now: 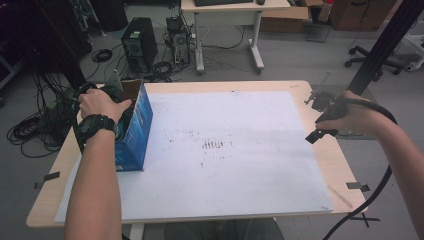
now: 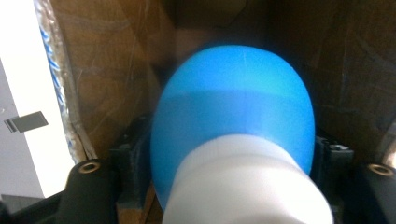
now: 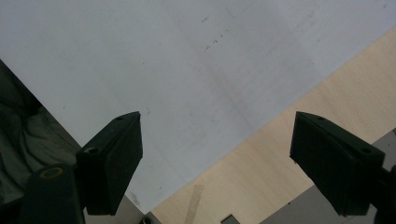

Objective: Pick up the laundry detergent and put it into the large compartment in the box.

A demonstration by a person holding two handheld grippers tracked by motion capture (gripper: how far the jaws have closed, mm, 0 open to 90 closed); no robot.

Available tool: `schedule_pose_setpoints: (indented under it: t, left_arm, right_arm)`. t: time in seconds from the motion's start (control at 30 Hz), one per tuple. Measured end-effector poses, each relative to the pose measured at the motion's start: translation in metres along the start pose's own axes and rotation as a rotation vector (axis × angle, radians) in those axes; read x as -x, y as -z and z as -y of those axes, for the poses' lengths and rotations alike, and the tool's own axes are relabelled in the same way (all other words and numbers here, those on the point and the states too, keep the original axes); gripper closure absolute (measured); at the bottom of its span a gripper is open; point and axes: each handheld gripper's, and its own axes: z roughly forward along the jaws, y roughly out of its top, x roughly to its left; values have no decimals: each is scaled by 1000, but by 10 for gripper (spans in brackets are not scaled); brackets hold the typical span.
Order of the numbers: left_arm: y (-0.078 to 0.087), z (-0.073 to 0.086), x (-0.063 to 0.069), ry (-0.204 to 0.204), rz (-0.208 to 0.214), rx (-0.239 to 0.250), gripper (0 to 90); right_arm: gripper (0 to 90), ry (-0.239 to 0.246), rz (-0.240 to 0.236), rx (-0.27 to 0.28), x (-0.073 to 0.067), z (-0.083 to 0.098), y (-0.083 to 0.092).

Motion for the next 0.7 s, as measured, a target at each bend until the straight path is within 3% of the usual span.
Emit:
schedule_pose_setpoints:
  t: [0.7]
  left_arm:
    - [19, 7, -1, 17, 3, 24, 231]
  right_arm:
    - [171, 5, -3, 1, -1, 0, -2]
